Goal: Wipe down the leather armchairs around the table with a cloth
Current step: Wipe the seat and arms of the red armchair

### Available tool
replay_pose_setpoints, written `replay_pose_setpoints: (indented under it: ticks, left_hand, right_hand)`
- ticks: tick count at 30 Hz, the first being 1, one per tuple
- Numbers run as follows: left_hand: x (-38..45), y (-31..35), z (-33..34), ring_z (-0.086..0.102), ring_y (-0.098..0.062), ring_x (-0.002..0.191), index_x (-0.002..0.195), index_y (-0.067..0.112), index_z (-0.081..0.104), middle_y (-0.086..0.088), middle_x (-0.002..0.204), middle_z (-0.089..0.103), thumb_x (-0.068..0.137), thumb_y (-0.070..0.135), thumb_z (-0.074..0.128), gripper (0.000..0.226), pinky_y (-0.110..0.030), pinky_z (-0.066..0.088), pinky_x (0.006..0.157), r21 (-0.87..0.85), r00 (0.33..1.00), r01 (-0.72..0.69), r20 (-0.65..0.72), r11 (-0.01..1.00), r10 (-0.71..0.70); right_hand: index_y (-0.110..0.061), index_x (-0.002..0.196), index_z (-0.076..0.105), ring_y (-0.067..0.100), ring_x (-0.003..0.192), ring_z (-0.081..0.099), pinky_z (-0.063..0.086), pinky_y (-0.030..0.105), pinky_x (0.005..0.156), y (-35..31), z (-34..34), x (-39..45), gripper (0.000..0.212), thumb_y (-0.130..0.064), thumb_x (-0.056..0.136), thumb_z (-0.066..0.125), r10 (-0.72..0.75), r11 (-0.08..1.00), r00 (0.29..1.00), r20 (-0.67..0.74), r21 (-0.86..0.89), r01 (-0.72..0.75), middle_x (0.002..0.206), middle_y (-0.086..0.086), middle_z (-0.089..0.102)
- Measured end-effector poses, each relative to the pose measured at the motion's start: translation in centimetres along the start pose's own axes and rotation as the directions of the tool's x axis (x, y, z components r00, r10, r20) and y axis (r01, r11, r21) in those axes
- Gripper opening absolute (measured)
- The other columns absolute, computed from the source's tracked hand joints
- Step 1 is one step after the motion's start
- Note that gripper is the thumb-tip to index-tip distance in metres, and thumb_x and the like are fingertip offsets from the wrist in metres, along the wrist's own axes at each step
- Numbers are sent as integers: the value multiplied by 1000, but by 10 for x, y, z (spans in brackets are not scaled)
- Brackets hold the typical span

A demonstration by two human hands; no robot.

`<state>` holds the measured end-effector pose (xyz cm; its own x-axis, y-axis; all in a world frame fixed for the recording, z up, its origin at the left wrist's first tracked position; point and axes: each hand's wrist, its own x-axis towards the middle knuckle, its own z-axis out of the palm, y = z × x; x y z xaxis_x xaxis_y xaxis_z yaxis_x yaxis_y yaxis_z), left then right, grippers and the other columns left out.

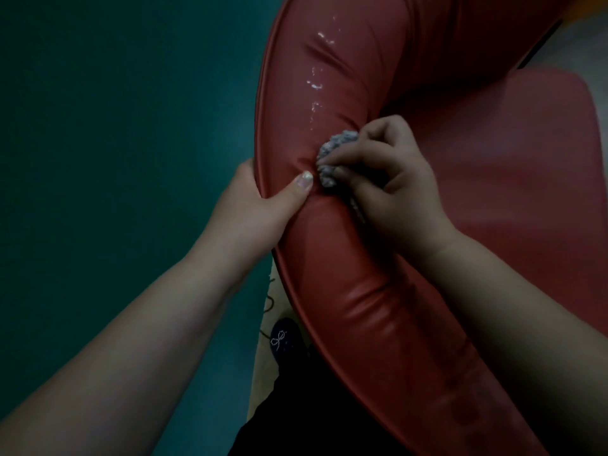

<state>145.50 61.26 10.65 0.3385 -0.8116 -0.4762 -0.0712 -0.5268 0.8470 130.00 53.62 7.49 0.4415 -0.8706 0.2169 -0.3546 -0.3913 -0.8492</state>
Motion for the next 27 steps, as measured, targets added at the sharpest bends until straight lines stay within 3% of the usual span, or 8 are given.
replay_pose_setpoints:
  ticks: [3, 6, 11, 16, 20, 22, 24, 27]
  left_hand:
    - [6, 5, -1, 64, -11, 109, 136, 18, 50, 4, 122, 66, 72, 43, 68, 71, -38, 48, 101, -26, 999, -10, -32, 1000, 10]
    - [15, 12, -2, 63, -14, 112, 136, 18, 49, 4, 124, 65, 70, 44, 67, 73, -39, 46, 103, 6, 998, -28, -50, 1000, 28]
    - [21, 12, 3, 62, -17, 112, 134, 17, 51, 2, 123, 65, 69, 41, 66, 71, -41, 46, 103, 9, 995, -36, -97, 999, 37]
    - [22, 15, 4, 62, -12, 111, 135, 19, 50, 5, 124, 64, 70, 39, 64, 69, -39, 46, 103, 16, 996, -30, -82, 999, 31]
    - [20, 14, 6, 63, -14, 109, 135, 17, 50, 3, 122, 65, 71, 36, 64, 68, -41, 48, 102, -21, 996, -33, -85, 999, 31]
    - [20, 13, 5, 64, -18, 109, 133, 14, 51, -1, 121, 66, 72, 33, 63, 66, -44, 48, 101, -34, 995, -49, -85, 998, 46]
    - [19, 14, 6, 64, -18, 110, 134, 14, 50, -1, 122, 66, 72, 32, 63, 66, -43, 47, 102, -27, 994, -58, -95, 998, 55]
    - [18, 14, 7, 62, -16, 113, 136, 14, 49, 0, 124, 64, 77, 32, 62, 63, -42, 45, 105, -36, 989, -82, -126, 996, 77]
  right_hand:
    - [-11, 97, 72, 12, 86, 47, 37, 8, 83, 18, -13, -10, 19, -1, 82, 68, 106, 992, 994, 33, -68, -104, 93, 10, 42]
    - [-22, 98, 68, 18, 88, 51, 37, 6, 81, 27, -23, -12, 24, -3, 82, 68, 229, 971, 973, -1, -75, -229, 93, 10, 44]
    - [-26, 92, 68, 5, 90, 50, 39, 9, 85, 14, -4, 0, 19, -10, 82, 66, 123, 987, 992, 7, 102, -123, 95, 4, 45]
    - [-25, 96, 64, 14, 91, 49, 37, 7, 81, 26, -18, -16, 28, 1, 83, 66, 304, 951, 949, 89, 38, -308, 96, 11, 46]
    - [-25, 97, 65, 11, 92, 54, 40, 9, 87, 9, -17, 1, 21, -9, 84, 64, 196, 974, 981, -1, 118, -195, 95, 7, 48]
    - [-24, 98, 67, 8, 93, 53, 40, 12, 89, -3, -10, 7, 21, -11, 82, 64, 93, 983, 995, 46, 153, -99, 95, 6, 48]
    - [-22, 98, 68, 8, 92, 51, 39, 14, 88, -6, -5, 5, 22, -6, 83, 67, 115, 979, 988, 103, 159, -130, 95, 6, 48]
    - [-23, 97, 67, 12, 93, 53, 40, 14, 86, -4, -6, 1, 25, -2, 84, 66, 192, 963, 981, 33, 184, -195, 96, 11, 51]
